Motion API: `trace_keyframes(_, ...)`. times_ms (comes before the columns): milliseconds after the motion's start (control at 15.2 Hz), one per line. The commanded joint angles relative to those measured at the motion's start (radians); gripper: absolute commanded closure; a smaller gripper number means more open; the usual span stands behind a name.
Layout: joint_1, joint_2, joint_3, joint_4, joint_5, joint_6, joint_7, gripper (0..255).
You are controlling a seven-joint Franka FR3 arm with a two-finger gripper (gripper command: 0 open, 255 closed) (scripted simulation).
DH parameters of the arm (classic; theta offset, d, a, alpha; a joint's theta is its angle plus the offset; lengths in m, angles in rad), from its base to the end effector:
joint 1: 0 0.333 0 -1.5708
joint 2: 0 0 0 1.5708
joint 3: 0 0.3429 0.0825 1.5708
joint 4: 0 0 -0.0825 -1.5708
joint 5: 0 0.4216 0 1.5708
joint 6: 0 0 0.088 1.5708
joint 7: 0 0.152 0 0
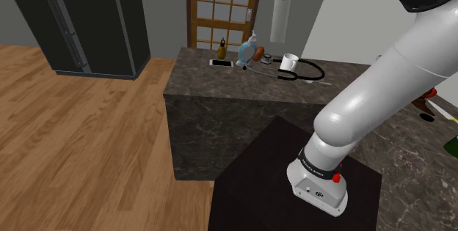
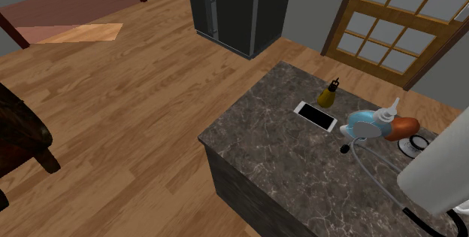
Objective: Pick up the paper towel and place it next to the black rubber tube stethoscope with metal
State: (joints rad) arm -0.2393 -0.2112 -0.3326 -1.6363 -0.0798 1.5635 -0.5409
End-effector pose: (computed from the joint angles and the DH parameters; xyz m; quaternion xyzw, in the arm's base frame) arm 0.4249 -0.3122 0.6829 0.9978 -0.0170 0.0510 0.0380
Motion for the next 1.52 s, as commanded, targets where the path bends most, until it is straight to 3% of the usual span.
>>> trace_keyframes(0, -0.02, -0.003, -0.034, 0.004, -0.001, -0.004, -0.057, 255)
trace_keyframes(858, -0.144, 0.111, -0.27, 0.134, 0.064, -0.024, -0.416, 255)
trace_keyframes(1188, -0.218, 0.231, -0.372, 0.252, 0.154, -0.053, -0.58, 255)
trace_keyframes(1452, -0.322, 0.367, -0.439, 0.387, 0.267, -0.099, -0.719, 255)
